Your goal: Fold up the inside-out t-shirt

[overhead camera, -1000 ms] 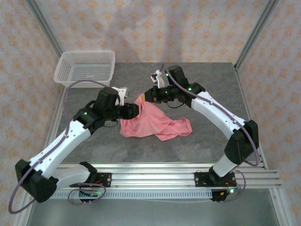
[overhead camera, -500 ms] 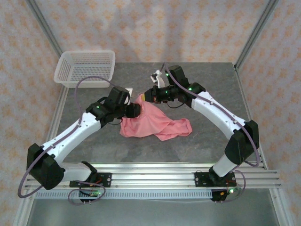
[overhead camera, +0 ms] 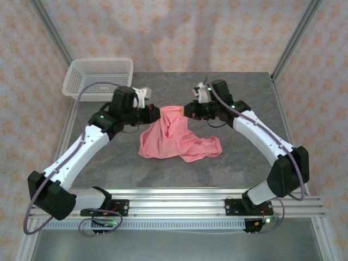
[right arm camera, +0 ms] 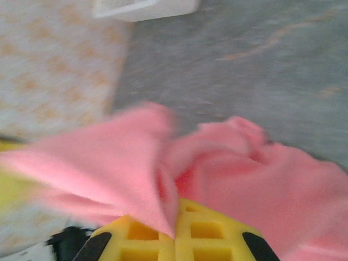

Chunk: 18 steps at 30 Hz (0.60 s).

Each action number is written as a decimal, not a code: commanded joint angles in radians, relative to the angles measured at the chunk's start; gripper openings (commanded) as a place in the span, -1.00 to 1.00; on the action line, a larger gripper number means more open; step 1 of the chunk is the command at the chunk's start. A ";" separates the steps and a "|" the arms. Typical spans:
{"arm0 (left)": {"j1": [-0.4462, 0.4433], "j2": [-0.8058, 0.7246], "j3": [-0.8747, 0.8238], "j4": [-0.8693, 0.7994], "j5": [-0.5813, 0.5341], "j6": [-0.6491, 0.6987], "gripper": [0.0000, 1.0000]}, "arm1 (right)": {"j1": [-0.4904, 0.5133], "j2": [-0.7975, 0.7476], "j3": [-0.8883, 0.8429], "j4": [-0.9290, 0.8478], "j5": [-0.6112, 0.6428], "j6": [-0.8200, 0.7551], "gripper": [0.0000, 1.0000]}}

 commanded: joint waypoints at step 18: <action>-0.002 0.061 0.188 -0.113 0.195 0.008 -1.00 | 0.250 -0.353 -0.322 0.359 0.321 0.145 -0.14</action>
